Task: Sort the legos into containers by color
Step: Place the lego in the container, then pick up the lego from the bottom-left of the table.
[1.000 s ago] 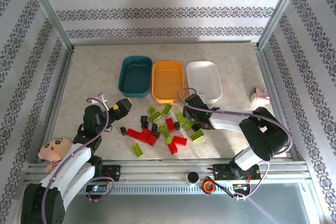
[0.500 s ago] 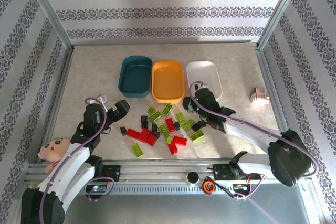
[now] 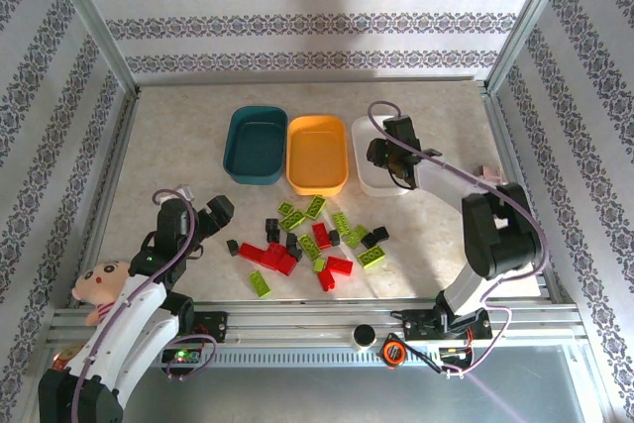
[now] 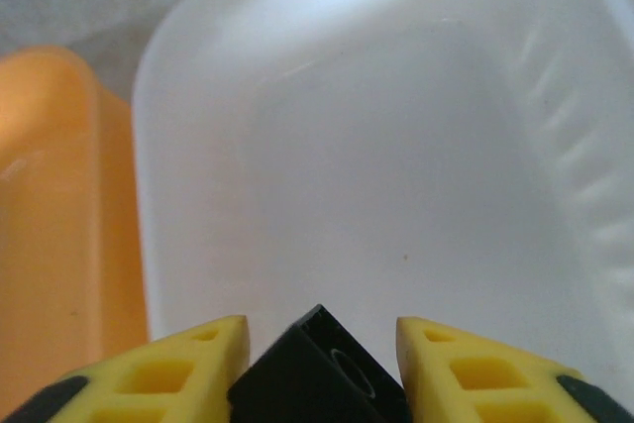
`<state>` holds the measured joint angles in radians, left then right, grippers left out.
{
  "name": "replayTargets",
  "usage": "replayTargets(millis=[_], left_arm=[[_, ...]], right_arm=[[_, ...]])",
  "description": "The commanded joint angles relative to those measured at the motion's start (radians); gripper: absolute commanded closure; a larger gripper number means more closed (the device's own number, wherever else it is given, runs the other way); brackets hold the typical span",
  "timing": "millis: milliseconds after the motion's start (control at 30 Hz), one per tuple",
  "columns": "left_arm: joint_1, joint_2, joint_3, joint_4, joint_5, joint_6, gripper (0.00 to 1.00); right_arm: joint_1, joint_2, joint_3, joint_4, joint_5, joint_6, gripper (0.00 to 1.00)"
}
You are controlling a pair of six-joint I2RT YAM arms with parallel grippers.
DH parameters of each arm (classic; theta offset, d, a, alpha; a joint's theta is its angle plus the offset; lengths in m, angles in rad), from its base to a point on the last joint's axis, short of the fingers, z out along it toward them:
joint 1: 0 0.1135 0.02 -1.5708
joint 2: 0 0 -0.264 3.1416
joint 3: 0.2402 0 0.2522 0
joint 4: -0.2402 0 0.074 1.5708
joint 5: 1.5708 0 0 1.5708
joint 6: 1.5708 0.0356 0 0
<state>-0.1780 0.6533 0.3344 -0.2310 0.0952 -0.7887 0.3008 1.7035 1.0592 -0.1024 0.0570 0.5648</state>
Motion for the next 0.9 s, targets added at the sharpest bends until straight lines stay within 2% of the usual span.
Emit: replayTargets(millis=[0, 67, 167, 333, 500, 667, 733, 867], left_arm=[[-0.017, 0.027, 0.031, -0.101, -0.028, 0.018, 0.22], [-0.028, 0.047, 0.034, -0.121, -0.022, 0.024, 0.24], [-0.087, 0.089, 0.027, -0.136, -0.049, 0.025, 0.25], [-0.194, 0.17, 0.029, -0.167, -0.112, 0.005, 0.4], [-0.237, 0.207, 0.012, -0.155, -0.134, -0.013, 0.45], [-0.256, 0.254, 0.004, -0.104, -0.13, -0.032, 0.56], [-0.261, 0.262, 0.004, -0.098, -0.133, -0.032, 0.57], [-0.263, 0.27, -0.005, -0.106, -0.147, -0.026, 0.52]], right_arm=[[0.0, 0.044, 0.087, -0.066, -0.012, -0.023, 0.38], [0.006, 0.033, 0.079, -0.053, -0.013, -0.019, 0.32], [0.025, -0.012, 0.043, -0.036, 0.001, -0.028, 0.29], [0.049, -0.082, -0.036, -0.014, 0.009, -0.034, 0.29], [0.059, -0.139, -0.106, 0.012, -0.003, -0.028, 0.3], [0.07, -0.182, -0.145, 0.016, 0.0, -0.033, 0.3], [0.07, -0.2, -0.158, 0.016, -0.001, -0.033, 0.3], [0.074, -0.231, -0.177, 0.02, -0.004, -0.032, 0.3]])
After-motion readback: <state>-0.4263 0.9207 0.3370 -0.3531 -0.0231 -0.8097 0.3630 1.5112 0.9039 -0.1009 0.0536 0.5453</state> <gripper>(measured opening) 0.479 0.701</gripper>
